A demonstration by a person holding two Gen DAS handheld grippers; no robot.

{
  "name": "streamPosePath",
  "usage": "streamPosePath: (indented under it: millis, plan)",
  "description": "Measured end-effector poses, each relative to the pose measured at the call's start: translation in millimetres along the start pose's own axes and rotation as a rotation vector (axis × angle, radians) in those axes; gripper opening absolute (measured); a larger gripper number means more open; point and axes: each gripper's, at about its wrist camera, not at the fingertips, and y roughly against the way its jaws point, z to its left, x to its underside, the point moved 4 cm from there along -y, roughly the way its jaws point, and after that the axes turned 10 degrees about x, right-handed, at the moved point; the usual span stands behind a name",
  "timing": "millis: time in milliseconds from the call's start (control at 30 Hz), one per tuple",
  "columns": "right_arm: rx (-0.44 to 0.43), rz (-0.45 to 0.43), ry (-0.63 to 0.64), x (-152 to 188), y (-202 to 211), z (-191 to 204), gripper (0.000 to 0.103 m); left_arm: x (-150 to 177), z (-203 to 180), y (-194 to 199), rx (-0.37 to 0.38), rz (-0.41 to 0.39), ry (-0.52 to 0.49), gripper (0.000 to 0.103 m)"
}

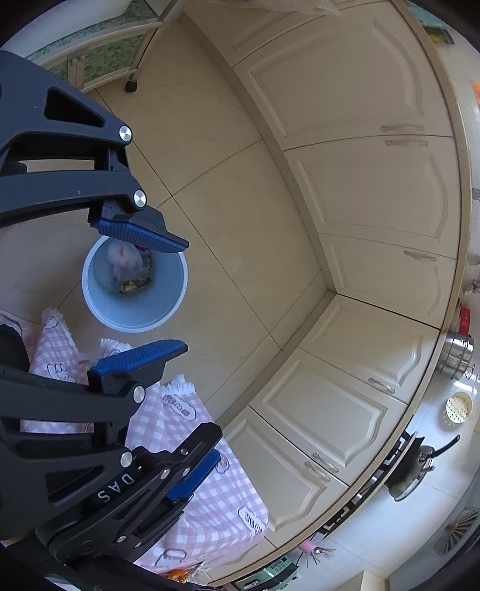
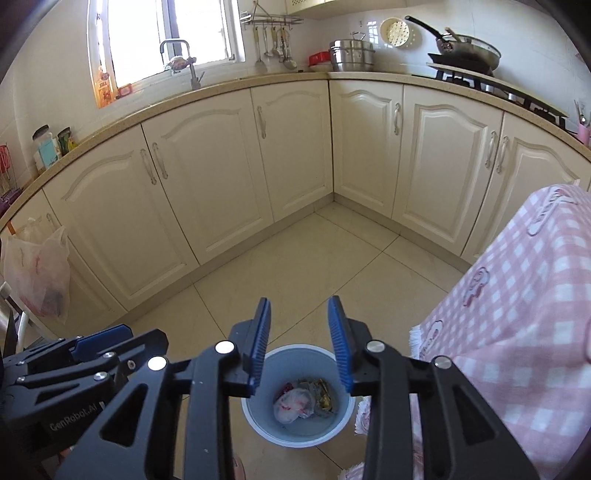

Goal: Collect trash
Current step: 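Return to the table and grasp the orange-printed bread bag with the right tool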

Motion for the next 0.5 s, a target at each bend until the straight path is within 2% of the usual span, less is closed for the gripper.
streamPosePath:
  millis: [267,400,500]
  plan:
    - [0.05,-0.077,-0.06,-5,68,-45,0.033,-1,-56,39,0.055,-0.056,-0.083,0.047]
    - [0.096,-0.133,-0.108,-3,116,-83,0.036,4,-97,63,0.097,-0.094,-0.145,0.055]
    - [0.136,-0.171,-0.155,3,151,-119,0.038,11,-134,77,0.135,-0.11,-0.204,0.056]
